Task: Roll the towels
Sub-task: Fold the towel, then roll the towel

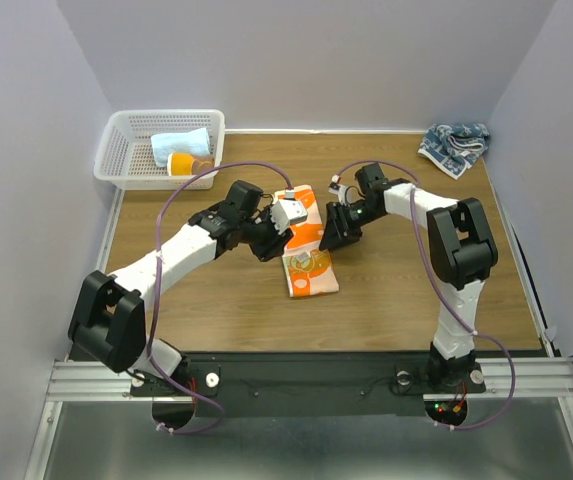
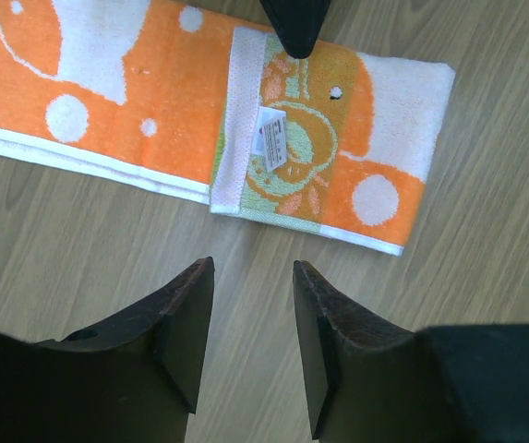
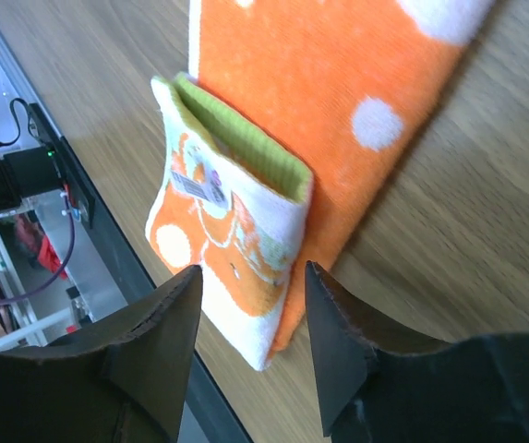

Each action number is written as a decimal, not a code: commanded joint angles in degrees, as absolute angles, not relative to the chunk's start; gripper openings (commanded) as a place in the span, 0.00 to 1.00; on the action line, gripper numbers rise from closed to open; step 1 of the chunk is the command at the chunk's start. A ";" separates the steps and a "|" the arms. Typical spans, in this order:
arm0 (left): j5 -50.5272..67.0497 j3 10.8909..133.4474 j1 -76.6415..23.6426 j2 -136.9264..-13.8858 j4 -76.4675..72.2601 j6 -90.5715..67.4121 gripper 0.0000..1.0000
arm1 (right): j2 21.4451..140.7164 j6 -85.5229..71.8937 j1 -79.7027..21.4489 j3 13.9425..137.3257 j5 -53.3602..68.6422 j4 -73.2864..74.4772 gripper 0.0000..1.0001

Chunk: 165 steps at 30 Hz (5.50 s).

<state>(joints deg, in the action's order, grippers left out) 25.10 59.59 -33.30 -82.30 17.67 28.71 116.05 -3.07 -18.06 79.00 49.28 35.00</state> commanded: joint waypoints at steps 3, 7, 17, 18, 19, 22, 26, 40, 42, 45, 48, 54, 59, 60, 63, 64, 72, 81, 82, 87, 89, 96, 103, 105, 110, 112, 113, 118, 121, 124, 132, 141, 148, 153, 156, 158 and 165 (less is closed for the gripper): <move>26.28 58.27 -33.40 -79.28 15.38 27.86 0.51 | 117.25 -3.78 -19.60 82.53 49.75 32.26 0.51; 26.19 58.36 -33.40 -79.36 15.29 27.77 0.51 | 118.47 -4.22 -19.77 83.23 49.13 32.17 0.50; 26.19 58.45 -33.40 -79.19 15.38 28.04 0.51 | 119.35 -5.01 -19.95 83.67 46.40 31.99 0.44; 26.19 58.53 -33.31 -79.28 15.29 28.04 0.51 | 119.44 -5.01 -19.95 83.67 46.93 32.08 0.40; 26.19 58.54 -33.40 -79.36 15.29 28.04 0.51 | 119.53 -5.10 -19.95 83.67 47.28 32.08 0.34; 26.37 58.54 -33.40 -79.19 15.29 28.04 0.51 | 118.13 -5.10 -19.86 83.41 48.68 32.08 0.09; 26.54 58.01 -33.40 -78.84 15.29 28.04 0.51 | 114.62 -5.01 -20.04 81.83 49.74 31.99 0.01; 25.76 55.47 -35.93 -79.54 14.94 32.94 0.51 | 114.86 -4.39 -19.86 79.01 45.54 31.12 0.01; 22.70 53.10 -39.00 -79.63 13.55 35.05 0.51 | 115.75 -4.48 -19.78 79.01 43.00 30.77 0.01; 19.70 51.08 -42.53 -79.54 11.88 36.65 0.52 | 115.93 -4.66 -19.86 78.58 42.72 30.41 0.01; 15.75 48.44 -47.79 -79.36 8.54 37.88 0.53 | 115.93 -4.92 -19.86 78.31 42.02 30.23 0.01; 6.96 45.71 -57.81 -83.31 1.60 39.81 0.55 | 117.15 -4.66 -19.86 77.61 40.17 30.32 0.09; 3.35 45.62 -60.29 -86.22 -2.46 41.83 0.55 | 115.58 -4.48 -19.86 76.73 41.31 30.41 0.47; 1.34 45.53 -61.34 -88.74 -4.20 43.23 0.55 | 113.40 -5.09 -19.86 76.55 42.70 30.41 0.63; 0.62 45.88 -61.52 -91.31 -4.22 44.29 0.55 | 111.36 -5.45 -19.86 76.64 42.80 30.50 0.64; 0.44 45.53 -61.52 -92.19 -4.74 44.56 0.55 | 110.66 -5.62 -19.78 76.47 42.37 30.50 0.67; 1.40 44.47 -61.61 -92.55 -2.73 46.40 0.50 | 101.96 -4.75 -19.25 74.80 47.09 30.85 0.63; 2.11 40.61 -61.61 -86.93 -1.06 48.08 0.52 | 107.48 -5.71 -22.67 68.82 63.19 30.50 0.29; 1.94 40.08 -61.61 -85.97 -1.05 47.99 0.52 | 109.32 -5.54 -22.94 68.30 63.45 30.59 0.29; 2.28 40.86 -61.70 -84.90 -1.14 47.29 0.57 | 115.56 -3.78 -23.20 66.45 63.20 30.50 0.25; 2.29 41.83 -61.70 -85.51 -1.40 46.85 0.57 | 117.41 -4.30 -23.20 66.09 63.02 29.97 0.22; 2.55 42.63 -63.19 -88.42 -2.28 48.08 0.58 | 119.44 -15.44 -23.29 64.52 65.21 21.63 0.21; -1.47 42.01 -63.37 -91.75 -5.88 49.30 0.58 | 118.05 -21.88 -23.20 63.19 68.99 16.44 0.24; -2.19 42.19 -63.37 -92.81 -6.50 49.74 0.56 | 116.64 -21.97 -23.20 63.28 69.61 16.44 0.26; -1.85 43.42 -63.28 -95.01 -5.98 49.05 0.41 | 111.63 -20.74 -22.42 63.28 68.38 16.70 0.33; -0.45 43.59 -62.93 -94.31 -4.06 48.61 0.33 | 108.48 -20.22 -19.96 63.37 66.36 16.79 0.54; 1.91 43.94 -62.76 -93.26 -3.17 48.26 0.30 | 107.59 -20.13 -18.73 63.54 65.40 16.79 0.65; 8.60 46.05 -61.88 -91.32 3.15 46.67 0.19 | 103.63 -19.34 -7.07 68.27 65.39 17.22 0.97; 14.40 48.77 -60.39 -91.05 9.81 45.62 0.14 | 100.38 -15.48 -1.95 70.57 64.95 19.23 1.00; 21.60 53.16 -57.06 -92.37 14.93 44.83 0.11 | 96.86 -6.73 -0.26 72.15 62.85 24.50 1.00; 43.04 67.91 -46.41 -103.61 34.79 47.02 0.10 | 83.35 17.01 0.97 69.10 54.50 39.89 1.00; 56.16 81.89 -39.21 -119.78 50.09 52.63 0.10 | 71.55 35.24 -2.96 62.32 53.11 53.61 0.83; 58.27 89.03 -35.25 -130.68 57.48 55.55 0.11 | 68.03 29.37 -16.84 57.23 40.99 43.81 0.78; 57.92 92.80 -34.02 -134.21 58.54 54.67 0.12 | 71.45 24.45 -29.59 54.68 29.82 32.71 0.78; 57.57 93.95 -33.75 -135.26 58.71 54.05 0.12 | 75.40 23.55 -34.63 54.14 26.28 27.00 0.76; 57.57 94.39 -33.58 -136.05 59.32 54.05 0.13 | 78.64 23.29 -38.84 53.96 23.91 24.27 0.71; 57.92 95.10 -32.52 -137.72 59.85 54.23 0.13 | 85.69 21.27 -44.82 50.89 20.48 14.16 0.68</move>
